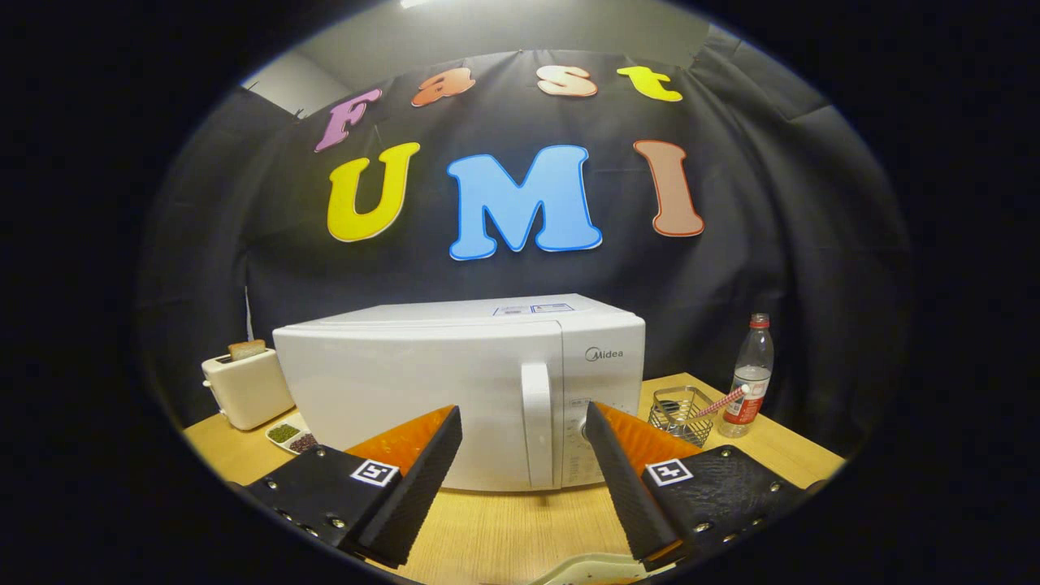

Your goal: Open the microwave, put the food inside, and close the microwave door.

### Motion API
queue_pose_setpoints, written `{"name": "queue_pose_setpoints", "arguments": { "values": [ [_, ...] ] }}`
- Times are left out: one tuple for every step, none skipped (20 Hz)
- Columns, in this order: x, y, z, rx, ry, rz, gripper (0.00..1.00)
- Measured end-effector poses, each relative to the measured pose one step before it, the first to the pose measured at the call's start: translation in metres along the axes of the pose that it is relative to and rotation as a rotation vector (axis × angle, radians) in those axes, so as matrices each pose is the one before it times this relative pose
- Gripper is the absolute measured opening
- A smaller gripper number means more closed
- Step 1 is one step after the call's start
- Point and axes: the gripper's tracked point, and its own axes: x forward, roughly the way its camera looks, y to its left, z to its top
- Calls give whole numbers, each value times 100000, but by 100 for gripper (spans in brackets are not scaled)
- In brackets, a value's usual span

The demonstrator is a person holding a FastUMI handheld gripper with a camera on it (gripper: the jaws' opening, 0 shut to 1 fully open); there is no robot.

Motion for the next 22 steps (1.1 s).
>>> {"name": "queue_pose_setpoints", "arguments": {
  "values": [
    [838,-32,-641,-795,2224,-685,95],
    [815,394,-668,-411,2178,880,95],
    [634,113,-192,-1117,959,-89,95],
    [591,-324,-153,-1706,71,-1408,92],
    [536,-122,96,-747,-247,-709,90],
    [430,83,-212,732,327,-285,89],
    [371,-147,89,1475,101,-694,79],
    [366,-119,-212,1690,450,-198,68],
    [367,37,-245,2329,1215,216,55],
    [427,89,-447,2623,1397,1425,47],
    [185,291,-310,2555,1274,2427,38],
    [70,-53,-207,1246,894,1017,40],
    [-366,-308,-23,-1407,-1319,-1288,41],
    [90,93,-98,-2316,69,-445,27],
    [-39,-143,35,-2452,-146,-1031,28],
    [70,-202,-67,-700,-5,-715,22],
    [91,-32,-88,1533,363,-693,20],
    [-267,76,222,1652,-87,-471,14],
    [-599,118,-144,1315,847,-498,14],
    [-789,29,-264,399,-711,-1589,14],
    [-962,115,-190,-2497,-388,-832,14],
    [-1247,108,-123,-1223,-410,-344,14]
  ]
}}
